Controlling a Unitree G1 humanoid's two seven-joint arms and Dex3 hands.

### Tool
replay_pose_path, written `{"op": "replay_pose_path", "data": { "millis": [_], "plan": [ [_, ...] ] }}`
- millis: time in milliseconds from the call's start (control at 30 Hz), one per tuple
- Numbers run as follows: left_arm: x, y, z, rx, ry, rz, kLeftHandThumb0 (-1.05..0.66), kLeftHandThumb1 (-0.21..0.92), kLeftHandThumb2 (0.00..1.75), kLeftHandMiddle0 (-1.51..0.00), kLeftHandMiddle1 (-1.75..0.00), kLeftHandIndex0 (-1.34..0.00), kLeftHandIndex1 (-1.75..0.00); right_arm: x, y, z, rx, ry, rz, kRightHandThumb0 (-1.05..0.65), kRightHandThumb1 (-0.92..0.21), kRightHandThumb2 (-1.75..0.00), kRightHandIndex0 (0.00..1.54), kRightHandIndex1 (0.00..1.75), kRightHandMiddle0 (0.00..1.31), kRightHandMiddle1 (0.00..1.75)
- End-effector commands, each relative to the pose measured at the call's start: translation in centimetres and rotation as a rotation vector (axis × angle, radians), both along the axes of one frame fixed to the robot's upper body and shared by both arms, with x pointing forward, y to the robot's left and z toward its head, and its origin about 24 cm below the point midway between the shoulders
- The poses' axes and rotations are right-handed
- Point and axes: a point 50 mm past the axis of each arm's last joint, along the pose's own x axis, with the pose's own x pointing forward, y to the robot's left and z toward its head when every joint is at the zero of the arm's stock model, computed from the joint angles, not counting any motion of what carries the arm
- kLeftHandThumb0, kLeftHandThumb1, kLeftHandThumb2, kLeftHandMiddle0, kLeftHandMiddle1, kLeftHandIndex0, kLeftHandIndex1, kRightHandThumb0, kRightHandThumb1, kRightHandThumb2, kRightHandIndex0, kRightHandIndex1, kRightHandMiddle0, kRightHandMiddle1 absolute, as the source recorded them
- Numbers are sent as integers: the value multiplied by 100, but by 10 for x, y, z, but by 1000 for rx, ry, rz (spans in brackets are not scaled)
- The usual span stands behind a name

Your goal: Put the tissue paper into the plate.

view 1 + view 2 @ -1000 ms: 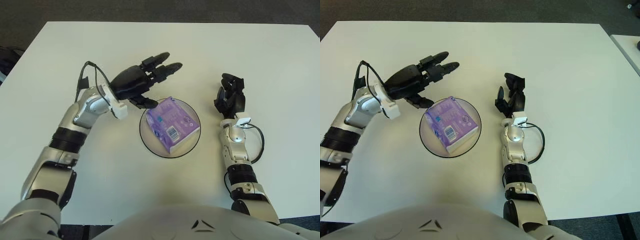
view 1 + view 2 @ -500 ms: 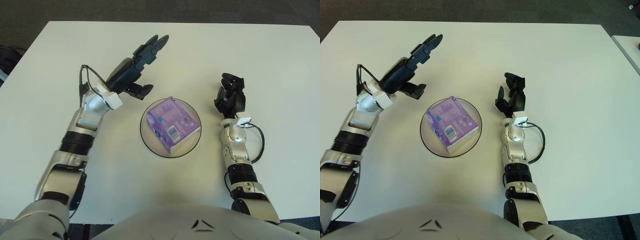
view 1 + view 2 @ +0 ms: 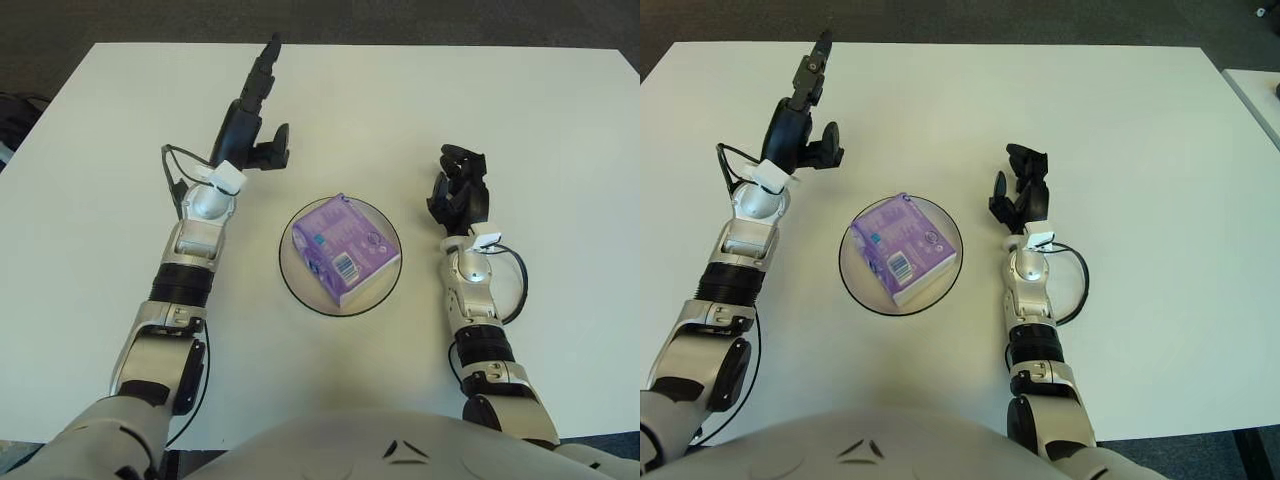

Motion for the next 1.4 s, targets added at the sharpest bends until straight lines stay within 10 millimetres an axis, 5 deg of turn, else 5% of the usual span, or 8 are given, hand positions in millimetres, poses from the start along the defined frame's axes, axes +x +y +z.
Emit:
{"op": "replay_pose_path", "data": {
  "millis": [0, 300, 600, 1367],
  "plan": [
    [-2, 9, -3, -77, 67, 42, -86, 92, 106, -8, -2, -1, -17, -37, -4, -74, 45, 358, -21, -55, -92, -69, 25, 61, 0, 120],
    [1, 22, -13, -171, 206, 135, -88, 92, 107, -10, -2, 0, -29, -38, -5, -75, 46, 357, -21, -55, -92, -69, 24, 59, 1, 121],
    [-6, 25, -44, -217, 305, 220, -85, 92, 107, -10, -2, 0, -37, -40, -7, -75, 43, 358, -25, -55, -92, -67, 25, 58, 1, 121],
    [-28, 35, -110, -84, 456, 351, -82, 92, 107, -5, -1, 0, -19, -42, -6, -76, 43, 363, -26, -54, -92, -67, 26, 59, 2, 121]
  ]
}}
